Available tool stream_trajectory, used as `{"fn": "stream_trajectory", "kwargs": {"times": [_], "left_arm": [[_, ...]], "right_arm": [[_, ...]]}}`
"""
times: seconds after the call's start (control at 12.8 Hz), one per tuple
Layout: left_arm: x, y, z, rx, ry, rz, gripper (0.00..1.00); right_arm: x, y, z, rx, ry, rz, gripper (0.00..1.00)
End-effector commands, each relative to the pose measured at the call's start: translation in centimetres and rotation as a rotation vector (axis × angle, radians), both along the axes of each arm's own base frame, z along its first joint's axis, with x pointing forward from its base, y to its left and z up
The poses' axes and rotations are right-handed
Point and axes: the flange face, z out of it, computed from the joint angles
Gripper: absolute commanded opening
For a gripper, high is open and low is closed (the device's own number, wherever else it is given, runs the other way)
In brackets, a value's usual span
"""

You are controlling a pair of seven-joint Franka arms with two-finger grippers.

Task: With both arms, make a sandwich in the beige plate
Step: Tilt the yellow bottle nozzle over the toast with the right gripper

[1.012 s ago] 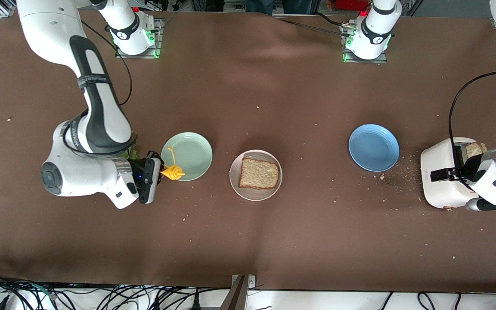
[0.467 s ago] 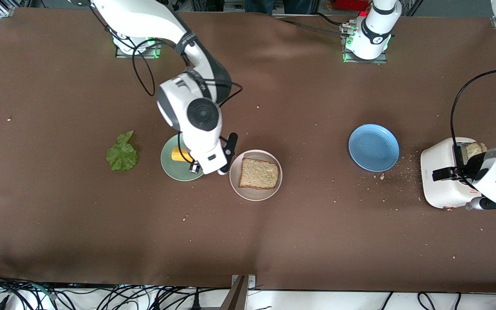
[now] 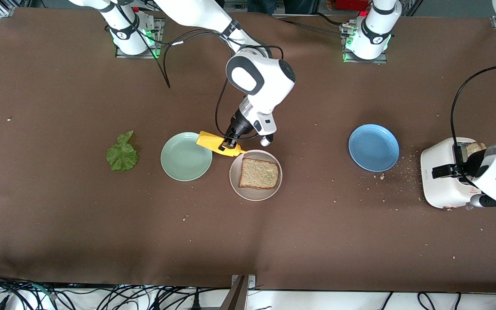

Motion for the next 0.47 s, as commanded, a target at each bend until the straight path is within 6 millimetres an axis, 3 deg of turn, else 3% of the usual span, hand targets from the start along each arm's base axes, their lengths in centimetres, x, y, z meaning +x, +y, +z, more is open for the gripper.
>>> {"fn": "stream_trajectory", "kwargs": {"times": [0.0, 0.39], "left_arm": [[-0.7, 0.0, 1.0, 0.015, 0.003, -0.022, 1.00], [-1.0, -0.5, 2.8, 0.019, -0.023, -0.033, 1.00]], "right_arm": [[0.9, -0.7, -0.2, -0.040, -0.038, -0.004, 0.00], [1.8, -1.4, 1.1, -0.015, -0.031, -0.027, 0.00]]}}
